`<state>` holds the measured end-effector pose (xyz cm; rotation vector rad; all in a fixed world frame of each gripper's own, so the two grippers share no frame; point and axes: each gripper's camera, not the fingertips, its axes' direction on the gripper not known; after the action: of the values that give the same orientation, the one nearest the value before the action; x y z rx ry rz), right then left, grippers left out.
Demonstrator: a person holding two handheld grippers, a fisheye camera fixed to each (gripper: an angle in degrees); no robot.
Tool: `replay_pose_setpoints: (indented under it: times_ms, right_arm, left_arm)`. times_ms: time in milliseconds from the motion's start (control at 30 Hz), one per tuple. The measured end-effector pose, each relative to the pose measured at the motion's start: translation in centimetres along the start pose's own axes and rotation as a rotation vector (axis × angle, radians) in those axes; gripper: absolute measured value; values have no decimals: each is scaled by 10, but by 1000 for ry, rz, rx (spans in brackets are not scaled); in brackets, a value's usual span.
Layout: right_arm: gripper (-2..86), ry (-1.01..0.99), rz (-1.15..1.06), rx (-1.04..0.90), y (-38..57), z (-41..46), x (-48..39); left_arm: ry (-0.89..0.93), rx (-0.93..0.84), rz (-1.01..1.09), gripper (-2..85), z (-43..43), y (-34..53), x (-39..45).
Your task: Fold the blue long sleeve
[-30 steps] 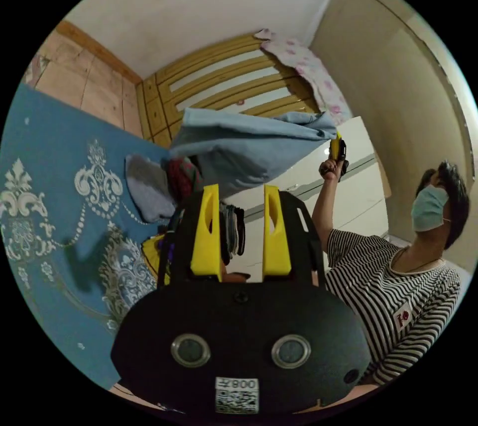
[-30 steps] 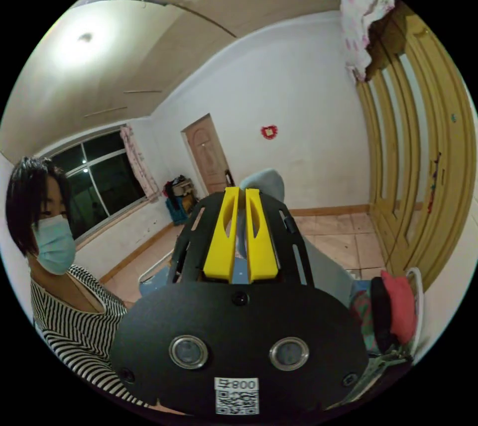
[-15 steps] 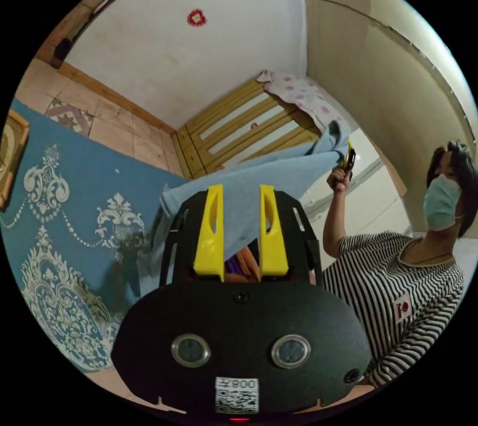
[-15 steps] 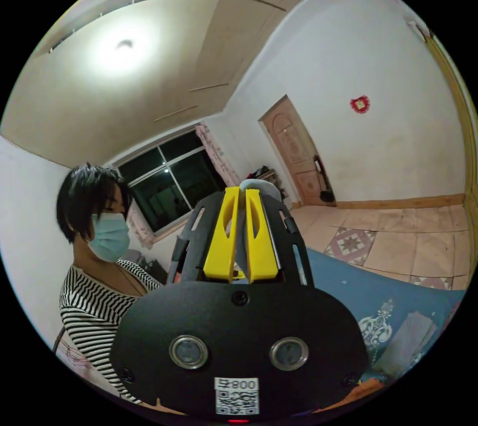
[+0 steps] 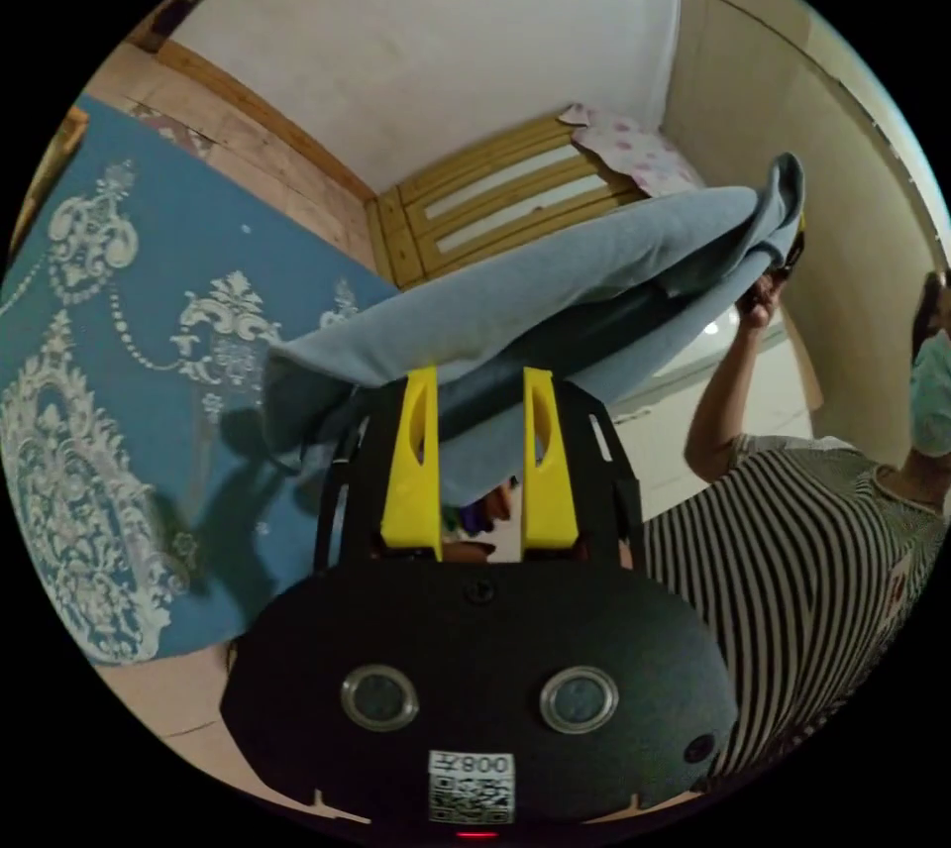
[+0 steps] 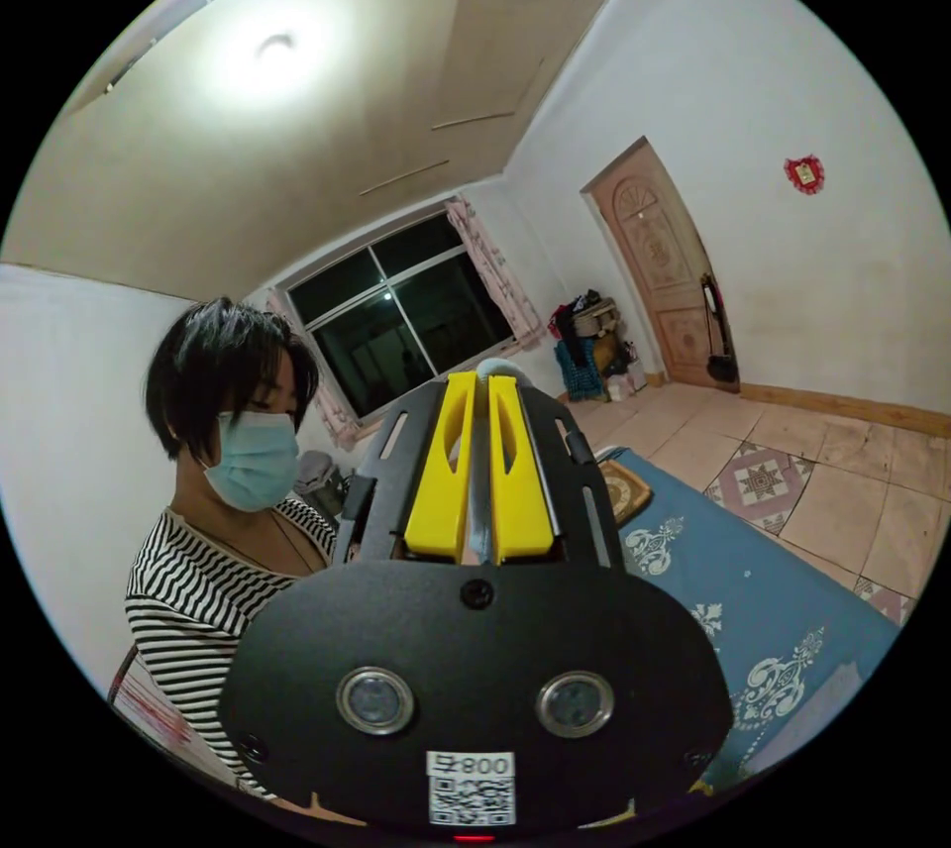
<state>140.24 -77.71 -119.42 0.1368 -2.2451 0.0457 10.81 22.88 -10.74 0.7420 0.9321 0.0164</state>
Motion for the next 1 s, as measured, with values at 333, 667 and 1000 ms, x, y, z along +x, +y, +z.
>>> replay_pose_setpoints:
  times_ms: [333, 667, 1000]
  right_arm:
    - [17, 1, -30, 15, 30, -39, 32]
    - [18, 51, 31, 55, 63, -126, 103]
    - [18, 62, 89, 19, 131, -242, 189]
  left_arm:
    - [256, 97, -272, 136, -6, 23, 41]
    - [482, 488, -234, 28, -91, 40, 141]
    - [345, 699, 214, 25, -253, 69, 336]
